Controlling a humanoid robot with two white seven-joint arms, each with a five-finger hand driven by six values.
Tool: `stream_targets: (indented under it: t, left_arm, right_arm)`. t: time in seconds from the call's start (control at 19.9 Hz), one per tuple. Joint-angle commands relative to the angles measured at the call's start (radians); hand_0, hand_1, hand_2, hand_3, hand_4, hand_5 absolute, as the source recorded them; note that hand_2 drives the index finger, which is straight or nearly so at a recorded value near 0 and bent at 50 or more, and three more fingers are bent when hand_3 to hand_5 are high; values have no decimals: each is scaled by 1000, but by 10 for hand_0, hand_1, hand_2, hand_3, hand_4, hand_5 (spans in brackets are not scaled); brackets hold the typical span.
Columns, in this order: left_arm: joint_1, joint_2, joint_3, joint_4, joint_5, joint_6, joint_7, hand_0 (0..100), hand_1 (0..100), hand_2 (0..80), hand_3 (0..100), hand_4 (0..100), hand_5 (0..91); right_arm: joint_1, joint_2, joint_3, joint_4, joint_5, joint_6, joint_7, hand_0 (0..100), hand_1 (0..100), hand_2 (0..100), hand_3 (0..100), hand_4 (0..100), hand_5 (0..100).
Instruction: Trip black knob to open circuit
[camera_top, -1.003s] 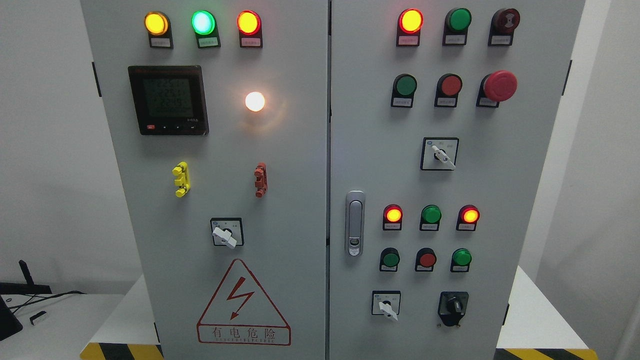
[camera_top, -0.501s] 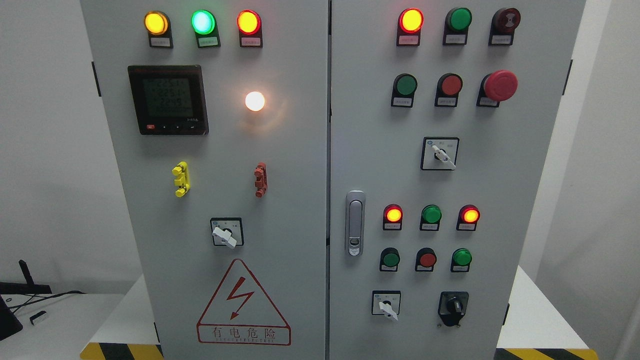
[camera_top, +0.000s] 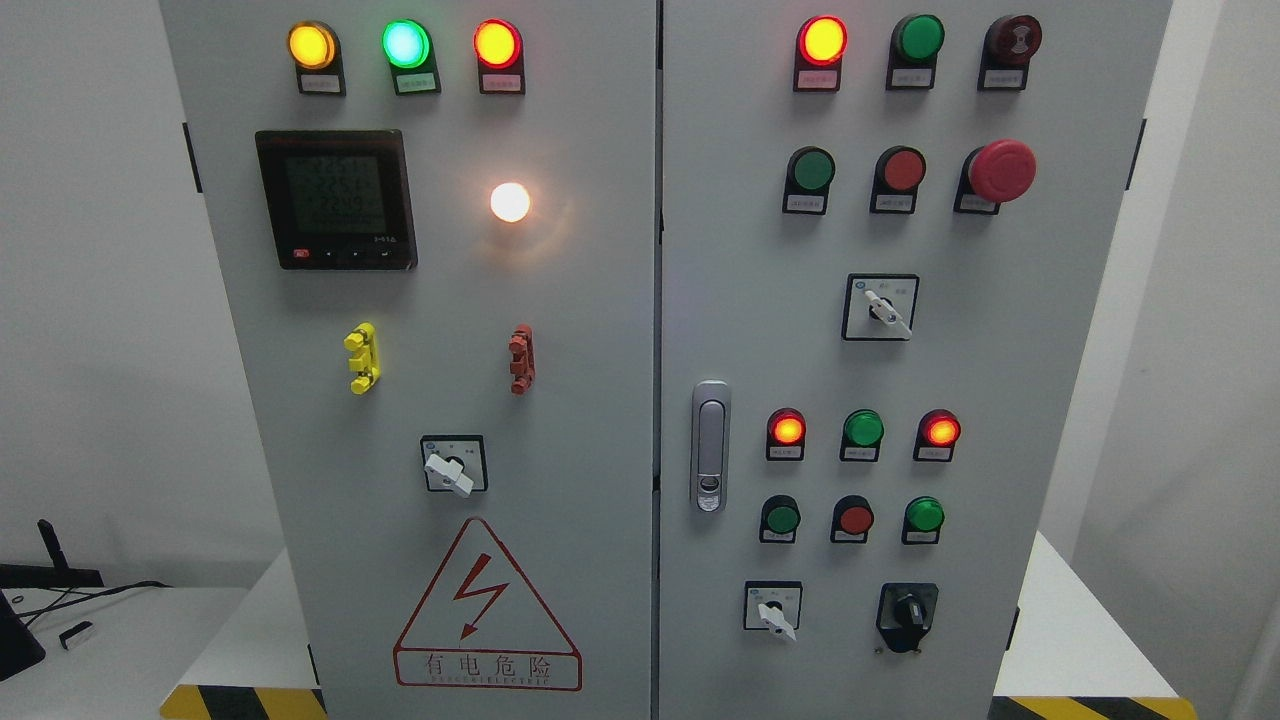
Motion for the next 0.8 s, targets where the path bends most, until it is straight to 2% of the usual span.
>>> stream_targets:
  t: [0.0, 0.25, 0.4, 0.45, 0.5, 0.6, 0.75]
  left_arm:
    - [0, 0, 0, 0, -31, 0, 0, 120, 389, 0, 0, 0, 0]
    - [0, -1, 0, 0, -31, 0, 0, 120, 389, 0, 0, 0, 0]
    - [0, 0, 0, 0, -31, 0, 0, 120, 389, 0, 0, 0, 0]
    - [0, 0, 0, 0, -31, 0, 0, 120, 389, 0, 0, 0, 0]
    - [0, -1, 0, 0, -31, 0, 0, 120, 389, 0, 0, 0, 0]
    - [0, -1, 0, 0, -31, 0, 0, 120, 389, 0, 0, 0, 0]
    - [0, 0, 0, 0, -31, 0, 0, 120, 389, 0, 0, 0, 0]
  right_arm:
    - [-120, -4, 11, -7, 0, 34, -4, 299, 503, 352, 589, 575, 564]
    - [-154, -4, 33, 16, 0, 54, -6, 302, 503, 353, 601, 590, 574]
    - [-183, -4, 39, 36, 0, 62, -7, 306, 503, 352, 654, 625, 584]
    - [-191, -4, 39, 36, 0, 72, -9, 307, 503, 351, 732, 676, 634]
    - [-197, -4, 42, 36, 0, 82, -10, 305, 506, 350, 852, 762, 760]
    - [-202, -5, 44, 36, 0, 85, -10, 304, 511, 350, 920, 826, 848]
    - [-217, -5, 56, 38, 0, 99, -12, 303, 516, 350, 994, 924, 887]
